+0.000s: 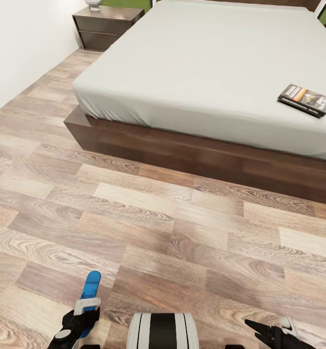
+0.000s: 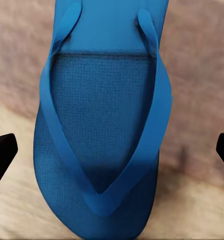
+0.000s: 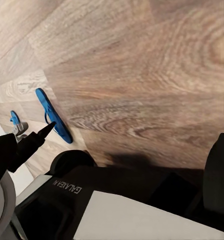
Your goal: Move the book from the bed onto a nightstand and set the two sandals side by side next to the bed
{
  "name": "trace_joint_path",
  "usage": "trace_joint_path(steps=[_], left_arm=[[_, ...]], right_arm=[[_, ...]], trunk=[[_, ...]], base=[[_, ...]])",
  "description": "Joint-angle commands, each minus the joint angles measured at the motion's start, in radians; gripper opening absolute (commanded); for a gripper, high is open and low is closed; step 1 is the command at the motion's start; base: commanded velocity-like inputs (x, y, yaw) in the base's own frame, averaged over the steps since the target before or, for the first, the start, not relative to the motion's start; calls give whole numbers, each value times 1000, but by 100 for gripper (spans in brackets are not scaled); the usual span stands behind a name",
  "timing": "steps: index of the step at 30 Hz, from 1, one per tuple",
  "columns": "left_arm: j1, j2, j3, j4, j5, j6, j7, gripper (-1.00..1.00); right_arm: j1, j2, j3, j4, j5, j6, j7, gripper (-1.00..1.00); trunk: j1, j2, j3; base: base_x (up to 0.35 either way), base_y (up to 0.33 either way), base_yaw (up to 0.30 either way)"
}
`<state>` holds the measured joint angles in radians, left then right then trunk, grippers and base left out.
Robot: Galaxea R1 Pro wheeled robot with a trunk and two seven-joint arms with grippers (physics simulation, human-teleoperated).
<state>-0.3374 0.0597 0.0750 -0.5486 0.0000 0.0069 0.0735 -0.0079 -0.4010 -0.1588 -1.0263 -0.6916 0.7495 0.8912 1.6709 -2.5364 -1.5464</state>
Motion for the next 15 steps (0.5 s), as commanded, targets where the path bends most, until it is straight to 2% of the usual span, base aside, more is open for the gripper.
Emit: trace_joint_path(steps=[1, 3, 11, 15], left_arm=[[0, 0, 0, -1, 0, 1, 2, 100], [0, 0, 0, -1, 0, 1, 2, 100], [0, 0, 2, -2, 0, 1, 2, 100], [0, 0, 2, -2, 0, 1, 2, 100]], right_arm=[[0, 0, -1, 0, -3, 6, 1, 100], [0, 0, -1, 0, -3, 6, 1, 100], [0, 0, -1, 0, -3, 6, 1, 100], [-1, -1, -1, -1, -5, 7, 2, 100]], trunk=[[0, 0, -5], [1, -1, -12], [1, -1, -12], [1, -1, -12]], base=[[0, 0, 0], [0, 0, 0], [3, 0, 0], [194, 0, 0]])
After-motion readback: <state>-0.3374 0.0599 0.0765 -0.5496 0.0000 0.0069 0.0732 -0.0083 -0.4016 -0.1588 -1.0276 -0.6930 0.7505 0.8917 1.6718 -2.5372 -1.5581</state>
